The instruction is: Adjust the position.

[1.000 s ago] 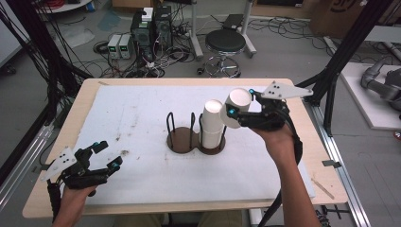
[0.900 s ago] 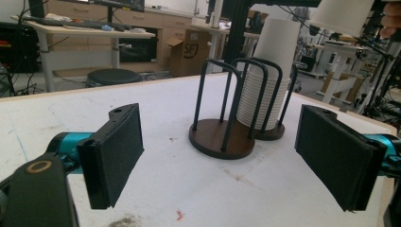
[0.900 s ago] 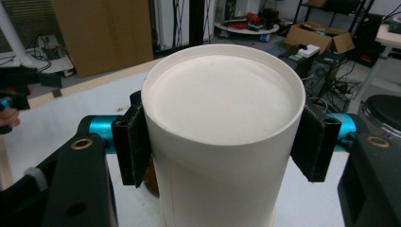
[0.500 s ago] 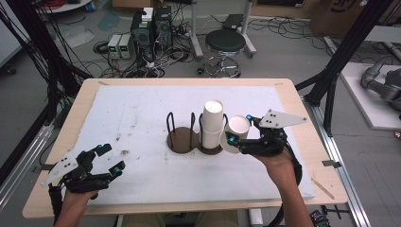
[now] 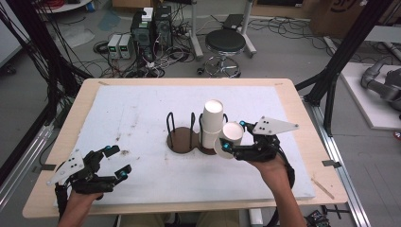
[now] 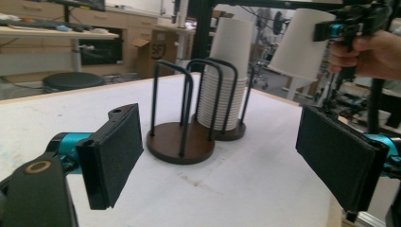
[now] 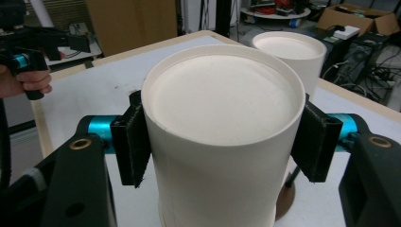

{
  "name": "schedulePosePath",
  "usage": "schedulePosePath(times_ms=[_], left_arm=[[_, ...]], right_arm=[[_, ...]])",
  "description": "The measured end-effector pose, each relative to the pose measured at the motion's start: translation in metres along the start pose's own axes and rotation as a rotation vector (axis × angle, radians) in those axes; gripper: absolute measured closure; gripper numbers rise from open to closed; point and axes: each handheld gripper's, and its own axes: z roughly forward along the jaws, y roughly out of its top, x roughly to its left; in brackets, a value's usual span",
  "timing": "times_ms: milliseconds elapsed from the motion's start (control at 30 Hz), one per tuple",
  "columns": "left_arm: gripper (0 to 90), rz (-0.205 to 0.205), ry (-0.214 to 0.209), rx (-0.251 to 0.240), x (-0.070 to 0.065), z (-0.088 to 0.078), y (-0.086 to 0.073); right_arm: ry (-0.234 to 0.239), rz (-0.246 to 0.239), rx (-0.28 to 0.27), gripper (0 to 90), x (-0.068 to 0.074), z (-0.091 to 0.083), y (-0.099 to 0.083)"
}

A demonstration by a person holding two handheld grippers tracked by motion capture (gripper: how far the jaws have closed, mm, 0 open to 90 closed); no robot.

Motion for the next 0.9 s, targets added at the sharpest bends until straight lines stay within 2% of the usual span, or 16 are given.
schedulePosePath(times_ms=[133,267,467,633,900], left_arm=[[15.3,0.012,-0.04,0.007,-0.001,0.009,0.002],[15.3,0.027,-0.08,0.038,-0.004,0.021,0.006],[15.5,0.042,-0.166,0.049,-0.016,0.044,0.013],[15.3,0.048,-0.225,0.061,-0.026,0.064,0.016],[15.2,0.067,-0.294,0.104,-0.039,0.098,0.014]], right_arm=[[0.026,0.002,-0.005,32.4,0.004,0.006,-0.001],[0.056,-0.009,0.0,32.4,0.01,0.012,-0.001],[0.105,-0.018,0.007,32.4,0.021,0.023,0.0],[0.127,-0.026,-0.003,32.4,0.03,0.027,-0.001],[0.17,-0.02,-0.004,32.5,0.038,0.035,-0.003]])
